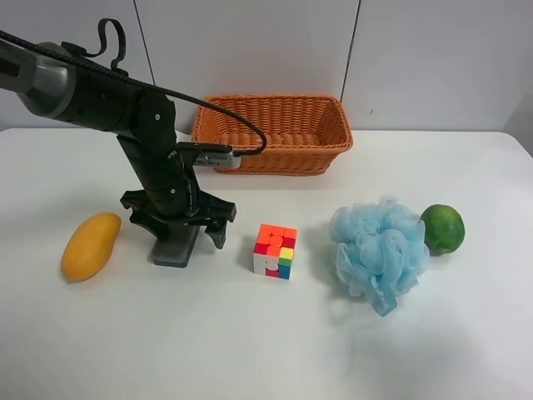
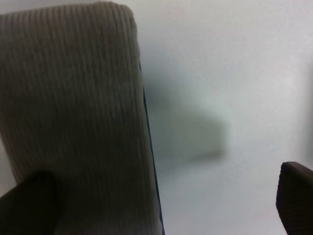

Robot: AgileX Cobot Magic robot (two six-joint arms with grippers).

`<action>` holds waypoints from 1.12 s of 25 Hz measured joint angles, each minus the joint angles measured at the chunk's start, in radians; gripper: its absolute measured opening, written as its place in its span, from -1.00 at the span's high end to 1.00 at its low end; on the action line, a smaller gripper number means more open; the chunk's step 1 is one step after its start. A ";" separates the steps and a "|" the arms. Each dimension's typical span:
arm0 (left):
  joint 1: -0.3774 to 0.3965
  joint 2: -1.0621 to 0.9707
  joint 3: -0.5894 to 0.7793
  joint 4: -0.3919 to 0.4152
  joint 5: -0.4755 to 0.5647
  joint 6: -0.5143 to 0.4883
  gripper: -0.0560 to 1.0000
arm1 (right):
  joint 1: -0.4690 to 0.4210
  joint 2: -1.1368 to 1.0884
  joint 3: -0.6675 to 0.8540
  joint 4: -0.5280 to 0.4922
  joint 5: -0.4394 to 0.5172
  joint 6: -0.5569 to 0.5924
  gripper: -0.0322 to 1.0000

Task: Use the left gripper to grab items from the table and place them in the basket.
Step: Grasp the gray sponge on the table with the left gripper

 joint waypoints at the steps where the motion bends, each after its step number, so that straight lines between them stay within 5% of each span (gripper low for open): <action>1: 0.000 0.000 -0.005 0.006 0.015 0.000 -0.77 | 0.000 0.000 0.000 0.000 0.000 0.000 -0.99; 9: 0.010 -0.019 -0.103 0.139 0.247 -0.031 -0.77 | 0.000 0.000 0.000 0.000 0.000 0.000 -0.99; 28: 0.046 0.073 -0.137 0.151 0.170 -0.004 -0.77 | 0.000 0.000 0.000 0.000 0.000 0.000 -0.99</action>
